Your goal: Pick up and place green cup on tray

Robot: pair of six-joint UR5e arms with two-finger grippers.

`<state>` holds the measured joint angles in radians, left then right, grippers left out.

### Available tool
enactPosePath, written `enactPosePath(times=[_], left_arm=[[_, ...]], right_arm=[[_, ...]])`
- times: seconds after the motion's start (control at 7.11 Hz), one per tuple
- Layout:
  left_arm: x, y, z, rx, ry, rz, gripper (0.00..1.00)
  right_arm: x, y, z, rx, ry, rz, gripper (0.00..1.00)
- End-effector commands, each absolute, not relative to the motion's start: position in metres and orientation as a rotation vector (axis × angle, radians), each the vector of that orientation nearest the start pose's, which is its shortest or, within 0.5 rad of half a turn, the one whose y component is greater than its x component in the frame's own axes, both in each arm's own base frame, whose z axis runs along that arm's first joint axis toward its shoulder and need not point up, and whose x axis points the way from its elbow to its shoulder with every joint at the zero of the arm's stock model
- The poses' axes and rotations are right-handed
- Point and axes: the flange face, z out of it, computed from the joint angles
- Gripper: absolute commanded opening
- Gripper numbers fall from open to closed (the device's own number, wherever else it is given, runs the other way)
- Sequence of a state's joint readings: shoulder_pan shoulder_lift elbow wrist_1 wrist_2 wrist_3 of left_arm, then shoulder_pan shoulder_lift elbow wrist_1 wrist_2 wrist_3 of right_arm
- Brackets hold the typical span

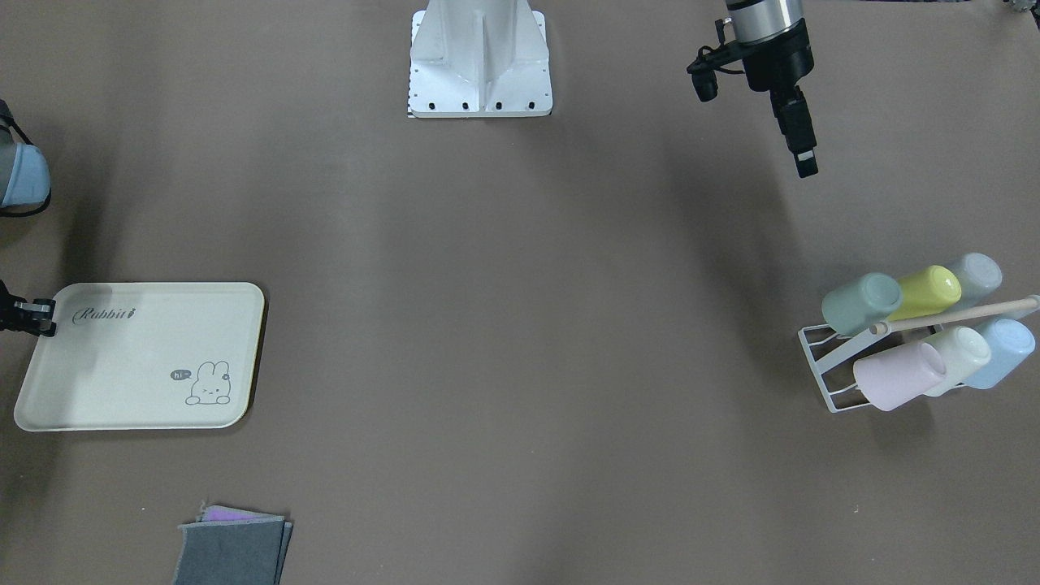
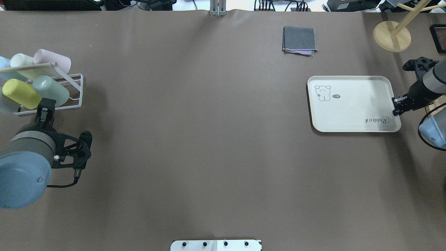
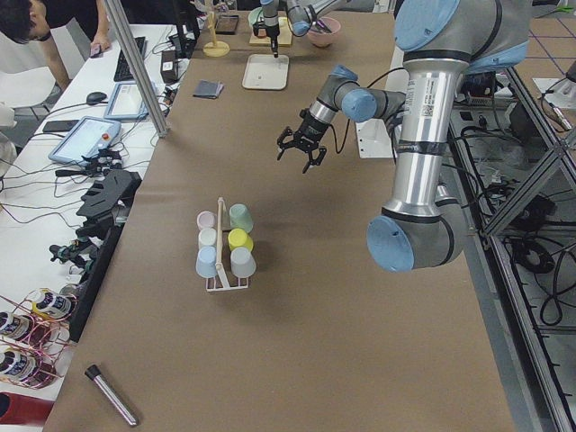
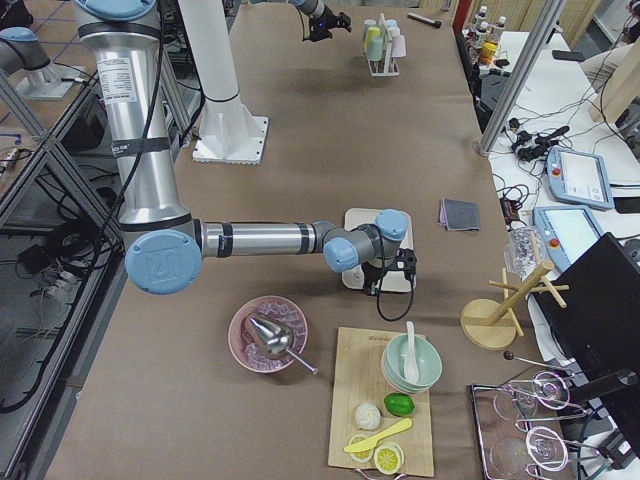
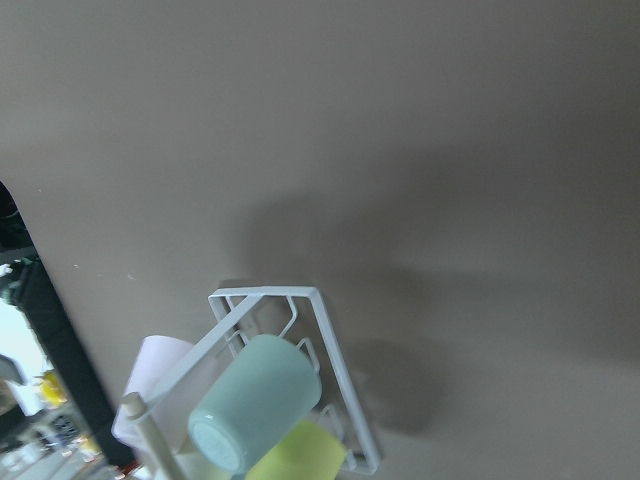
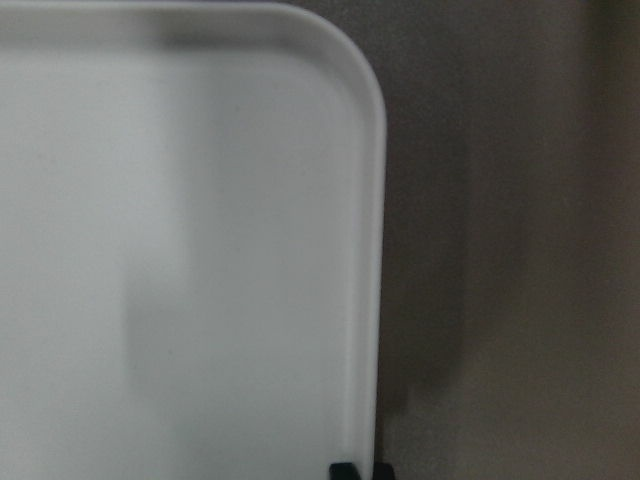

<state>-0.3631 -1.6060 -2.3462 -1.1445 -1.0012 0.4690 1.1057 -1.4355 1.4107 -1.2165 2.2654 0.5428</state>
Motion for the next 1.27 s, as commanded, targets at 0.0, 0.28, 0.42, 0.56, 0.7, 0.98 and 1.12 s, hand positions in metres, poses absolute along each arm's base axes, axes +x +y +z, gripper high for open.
enactPosePath(times=[0.0, 0.28, 0.42, 0.56, 0.7, 0.98, 1.12], left_arm=[[0.34, -0.329, 0.42, 0.611, -0.718, 1.669, 0.99], [0.358, -0.342, 0.492, 0.65, -0.914, 1.828, 0.99], [0.357, -0.346, 0.496, 0.653, -0.982, 1.821, 0.99], [0.358, -0.346, 0.492, 0.627, -1.027, 1.883, 0.99], [0.357, -0.348, 0.488, 0.602, -1.097, 1.907, 0.99], [0.357, -0.352, 0.496, 0.545, -1.196, 1.913, 0.99], [0.358, -0.355, 0.503, 0.497, -1.248, 1.912, 0.99]], right_arm=[[-0.187, -0.541, 0.605, -0.013, -0.788, -0.048, 0.0], [-0.166, -0.532, 0.582, -0.02, -0.891, -0.047, 0.0], [-0.153, -0.53, 0.572, -0.024, -0.941, -0.042, 0.0], [-0.145, -0.53, 0.561, -0.03, -0.996, -0.044, 0.0], [-0.143, -0.528, 0.546, -0.025, -1.03, -0.056, 0.0], [-0.149, -0.531, 0.515, -0.005, -1.066, -0.082, 0.0], [-0.167, -0.541, 0.487, -0.013, -1.068, -0.105, 0.0]])
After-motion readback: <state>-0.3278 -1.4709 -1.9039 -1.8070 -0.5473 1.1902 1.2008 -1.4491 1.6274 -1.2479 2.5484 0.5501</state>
